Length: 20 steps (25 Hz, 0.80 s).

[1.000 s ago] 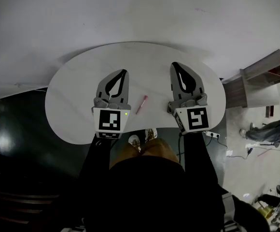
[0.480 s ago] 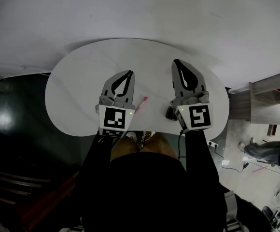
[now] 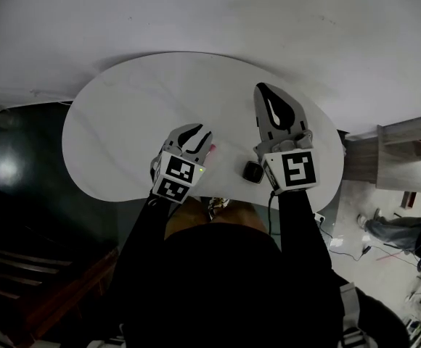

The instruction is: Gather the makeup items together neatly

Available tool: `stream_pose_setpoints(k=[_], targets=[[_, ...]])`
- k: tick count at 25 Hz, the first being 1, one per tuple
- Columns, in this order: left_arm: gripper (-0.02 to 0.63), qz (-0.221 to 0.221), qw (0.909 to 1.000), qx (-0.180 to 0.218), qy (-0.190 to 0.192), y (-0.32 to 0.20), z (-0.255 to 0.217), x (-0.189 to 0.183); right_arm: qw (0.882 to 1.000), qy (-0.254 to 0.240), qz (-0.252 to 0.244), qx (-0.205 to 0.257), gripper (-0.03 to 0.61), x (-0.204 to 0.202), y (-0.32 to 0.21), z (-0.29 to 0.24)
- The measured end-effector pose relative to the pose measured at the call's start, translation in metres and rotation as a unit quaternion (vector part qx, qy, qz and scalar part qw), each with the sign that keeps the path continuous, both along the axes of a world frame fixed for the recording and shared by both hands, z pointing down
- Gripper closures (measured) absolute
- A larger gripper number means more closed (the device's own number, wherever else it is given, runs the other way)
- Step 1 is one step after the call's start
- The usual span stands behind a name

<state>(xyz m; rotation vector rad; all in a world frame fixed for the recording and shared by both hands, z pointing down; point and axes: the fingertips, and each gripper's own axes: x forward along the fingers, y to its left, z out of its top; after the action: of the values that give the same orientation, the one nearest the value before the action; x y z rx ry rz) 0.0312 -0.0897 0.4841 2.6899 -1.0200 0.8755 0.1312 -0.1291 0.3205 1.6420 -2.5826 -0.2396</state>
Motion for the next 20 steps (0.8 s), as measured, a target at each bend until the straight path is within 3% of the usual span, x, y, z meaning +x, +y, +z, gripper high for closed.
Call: stream_pose_setpoints(k=[8,20], targets=[[0.508,0.014,0.9896,-0.12,-0.079,0.032,0.082,-0.004,1.0,-0.011,-0.017,0.005,0.551,0.001,-0.003,0.003],[0.508,0.041,0.9678,-0.201,-0.146,0.057,0.142,-0.004,1.0,0.001,-0.014,-0.024,0.551,0.007,-0.004,0.018]])
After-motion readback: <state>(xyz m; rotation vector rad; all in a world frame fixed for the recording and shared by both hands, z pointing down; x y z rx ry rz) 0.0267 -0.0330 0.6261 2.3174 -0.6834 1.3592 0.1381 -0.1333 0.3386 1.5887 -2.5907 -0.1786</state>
